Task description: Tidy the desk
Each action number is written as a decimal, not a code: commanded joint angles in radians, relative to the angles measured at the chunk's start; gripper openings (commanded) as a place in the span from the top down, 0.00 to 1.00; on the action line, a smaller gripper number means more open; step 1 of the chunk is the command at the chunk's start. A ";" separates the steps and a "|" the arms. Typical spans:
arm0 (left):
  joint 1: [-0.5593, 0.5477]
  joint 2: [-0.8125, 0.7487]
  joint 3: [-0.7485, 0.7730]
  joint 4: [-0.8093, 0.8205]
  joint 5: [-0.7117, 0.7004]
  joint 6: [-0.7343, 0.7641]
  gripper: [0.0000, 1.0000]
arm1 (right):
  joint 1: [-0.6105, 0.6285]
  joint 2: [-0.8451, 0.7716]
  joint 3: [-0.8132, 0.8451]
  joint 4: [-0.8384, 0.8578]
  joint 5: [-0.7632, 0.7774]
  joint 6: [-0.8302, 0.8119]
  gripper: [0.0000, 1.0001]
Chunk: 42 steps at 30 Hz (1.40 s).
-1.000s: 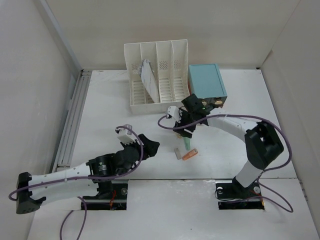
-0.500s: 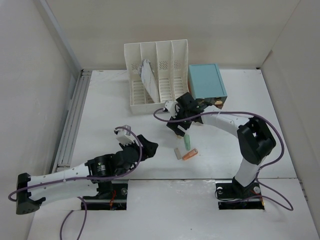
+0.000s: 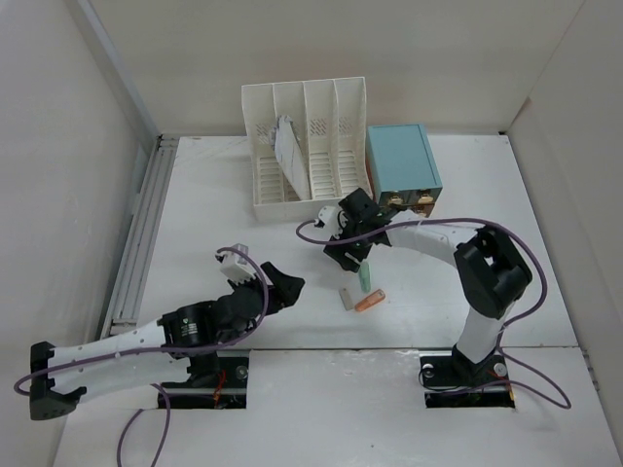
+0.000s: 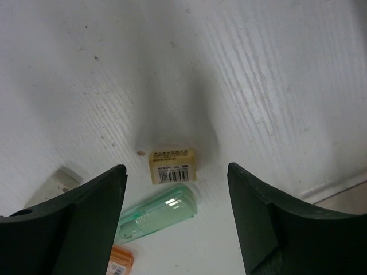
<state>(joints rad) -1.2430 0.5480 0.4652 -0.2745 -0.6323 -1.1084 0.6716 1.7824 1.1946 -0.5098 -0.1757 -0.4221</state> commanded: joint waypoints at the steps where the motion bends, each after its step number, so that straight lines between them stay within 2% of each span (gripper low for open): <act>1: -0.004 -0.023 -0.008 -0.019 -0.007 -0.011 0.27 | 0.017 0.022 0.000 0.024 -0.007 0.008 0.24; 3: -0.004 -0.033 -0.017 -0.019 -0.007 -0.011 0.27 | 0.017 0.034 0.000 0.024 -0.007 0.008 0.28; 7: -0.004 -0.042 -0.017 -0.019 -0.007 -0.011 0.27 | 0.026 0.045 0.000 0.024 -0.007 0.008 0.30; 12: -0.004 -0.042 -0.017 -0.019 -0.007 -0.011 0.27 | 0.026 0.064 0.000 0.024 0.002 0.008 0.44; 15: -0.004 -0.042 -0.017 -0.019 -0.007 -0.011 0.27 | 0.026 0.064 0.000 0.014 0.002 0.008 0.55; 16: -0.004 -0.042 -0.017 -0.019 -0.007 -0.011 0.27 | 0.026 0.064 0.000 0.005 0.002 0.008 0.64; 19: -0.004 -0.042 -0.008 -0.028 -0.007 -0.011 0.27 | 0.026 0.064 0.000 -0.007 -0.008 -0.010 0.82; 20: -0.004 -0.051 -0.008 -0.028 -0.007 -0.011 0.27 | 0.026 0.064 0.013 -0.018 -0.019 -0.021 0.90; 22: -0.004 -0.051 -0.008 -0.028 -0.007 -0.011 0.27 | 0.026 0.035 0.013 -0.018 -0.028 -0.030 0.97; 27: -0.004 -0.042 0.001 -0.017 -0.007 -0.002 0.27 | -0.015 -0.106 0.034 0.002 0.031 -0.066 0.98; 31: -0.004 -0.010 0.001 0.010 0.002 0.016 0.27 | -0.134 -0.213 0.059 -0.018 0.054 -0.078 0.99; 35: -0.004 0.032 0.010 0.040 0.013 0.036 0.27 | -0.231 -0.253 0.085 -0.049 0.030 -0.069 0.99; 42: -0.004 0.073 0.038 0.061 0.022 0.045 0.27 | -0.299 -0.252 0.095 -0.059 0.061 -0.018 1.00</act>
<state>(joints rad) -1.2434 0.6266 0.4644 -0.2508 -0.6060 -1.0817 0.3878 1.5341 1.2572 -0.5507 -0.1329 -0.4717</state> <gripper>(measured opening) 0.728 0.404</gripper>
